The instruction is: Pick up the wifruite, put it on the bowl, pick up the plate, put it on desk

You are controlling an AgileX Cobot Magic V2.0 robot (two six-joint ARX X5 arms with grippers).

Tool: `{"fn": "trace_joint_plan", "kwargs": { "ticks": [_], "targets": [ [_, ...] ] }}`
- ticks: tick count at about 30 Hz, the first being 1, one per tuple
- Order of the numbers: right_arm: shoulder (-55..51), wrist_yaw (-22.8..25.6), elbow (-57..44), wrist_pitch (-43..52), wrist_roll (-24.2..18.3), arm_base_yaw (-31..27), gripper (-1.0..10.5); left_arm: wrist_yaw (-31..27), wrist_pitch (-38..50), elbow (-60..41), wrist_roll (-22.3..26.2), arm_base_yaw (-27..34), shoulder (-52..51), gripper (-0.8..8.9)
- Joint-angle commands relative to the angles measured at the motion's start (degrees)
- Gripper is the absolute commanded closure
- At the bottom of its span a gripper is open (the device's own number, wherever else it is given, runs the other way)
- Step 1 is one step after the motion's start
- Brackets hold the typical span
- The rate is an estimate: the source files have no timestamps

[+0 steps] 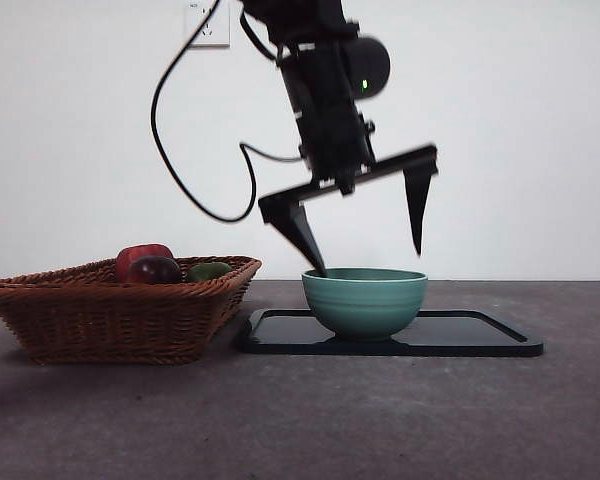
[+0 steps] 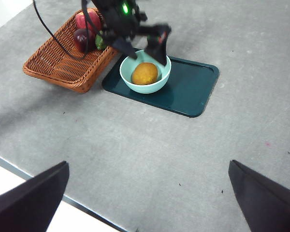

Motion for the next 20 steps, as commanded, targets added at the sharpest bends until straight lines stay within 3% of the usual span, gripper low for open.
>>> {"fn": "trace_joint_plan", "kwargs": {
  "ticks": [1,6,16,18,20],
  "targets": [
    [0.1,-0.1,0.6,-4.2,-0.2,0.3,3.7,0.1,-0.7,1.9,-0.5,-0.6,2.6,2.30],
    [0.1,-0.1,0.6,-4.2,0.0,0.3,3.7,-0.4,-0.6,1.9,-0.5,-0.6,2.9,3.18],
    [0.1,-0.1,0.6,-4.2,0.0,0.3,3.7,-1.2,-0.5,1.9,-0.3,-1.2,5.5,3.30],
    [0.1,0.0,0.6,-4.2,0.0,0.3,3.7,-1.2,-0.5,1.9,-0.3,-1.3,5.8,4.02],
    [0.1,0.0,0.6,-4.2,0.0,0.3,3.7,-1.3,0.0,1.9,-0.3,-1.4,5.8,4.14]
  ]
}}
